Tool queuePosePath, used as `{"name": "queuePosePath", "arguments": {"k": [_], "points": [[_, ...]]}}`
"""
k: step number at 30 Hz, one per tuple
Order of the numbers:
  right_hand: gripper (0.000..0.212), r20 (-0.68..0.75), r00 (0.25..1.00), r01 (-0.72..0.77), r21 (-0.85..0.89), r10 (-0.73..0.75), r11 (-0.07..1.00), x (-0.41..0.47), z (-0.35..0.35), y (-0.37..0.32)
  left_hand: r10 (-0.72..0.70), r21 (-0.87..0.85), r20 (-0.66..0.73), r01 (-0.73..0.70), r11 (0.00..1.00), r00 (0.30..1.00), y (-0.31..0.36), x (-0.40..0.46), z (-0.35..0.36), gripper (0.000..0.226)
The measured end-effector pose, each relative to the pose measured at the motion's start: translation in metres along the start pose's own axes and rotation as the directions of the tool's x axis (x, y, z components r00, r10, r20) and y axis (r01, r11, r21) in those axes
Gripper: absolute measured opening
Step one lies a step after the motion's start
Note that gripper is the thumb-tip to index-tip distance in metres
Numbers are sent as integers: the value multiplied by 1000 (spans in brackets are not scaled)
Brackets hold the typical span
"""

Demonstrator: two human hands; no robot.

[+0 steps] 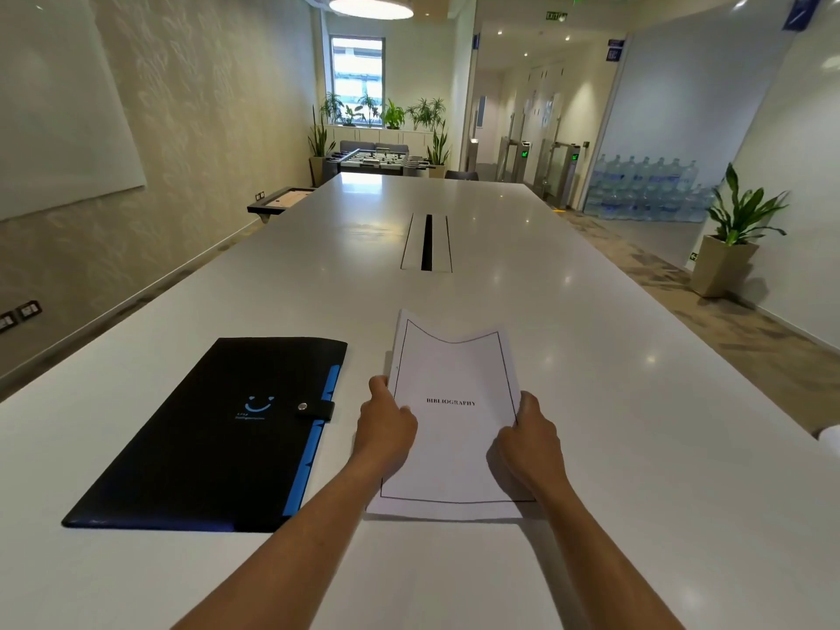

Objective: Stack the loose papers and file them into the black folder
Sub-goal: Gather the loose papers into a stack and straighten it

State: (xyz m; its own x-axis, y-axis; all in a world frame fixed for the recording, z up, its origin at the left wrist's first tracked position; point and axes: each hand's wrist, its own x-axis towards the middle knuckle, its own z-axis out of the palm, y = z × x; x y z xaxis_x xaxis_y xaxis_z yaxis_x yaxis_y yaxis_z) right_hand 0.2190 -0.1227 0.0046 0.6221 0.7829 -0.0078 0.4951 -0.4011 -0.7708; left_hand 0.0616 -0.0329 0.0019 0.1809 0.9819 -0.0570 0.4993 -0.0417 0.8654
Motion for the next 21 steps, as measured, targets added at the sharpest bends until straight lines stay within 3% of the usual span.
{"name": "queuePosePath", "arguments": {"k": [2,5,10,13,17,21], "points": [[24,8,1000,-19,-95,20,995,-1,4,2,-5,58,10,4,998,1000,-2,0,3,54],[22,14,1000,-19,-201,23,979,-3,9,1,-12,188,16,9,982,1000,-4,1,6,55],[62,-3,1000,25,-334,-28,942,-4,18,3,70,496,24,-73,865,997,-8,-2,11,61],[60,-56,995,49,-417,-79,907,-5,23,8,111,638,-8,-81,766,994,-16,-2,15,66],[53,-135,982,49,-492,-132,869,-5,32,18,227,746,-80,-92,659,971,-31,0,18,66],[48,-162,978,30,-514,-131,857,-8,27,14,281,745,-112,-106,658,953,-39,2,12,59]]}}
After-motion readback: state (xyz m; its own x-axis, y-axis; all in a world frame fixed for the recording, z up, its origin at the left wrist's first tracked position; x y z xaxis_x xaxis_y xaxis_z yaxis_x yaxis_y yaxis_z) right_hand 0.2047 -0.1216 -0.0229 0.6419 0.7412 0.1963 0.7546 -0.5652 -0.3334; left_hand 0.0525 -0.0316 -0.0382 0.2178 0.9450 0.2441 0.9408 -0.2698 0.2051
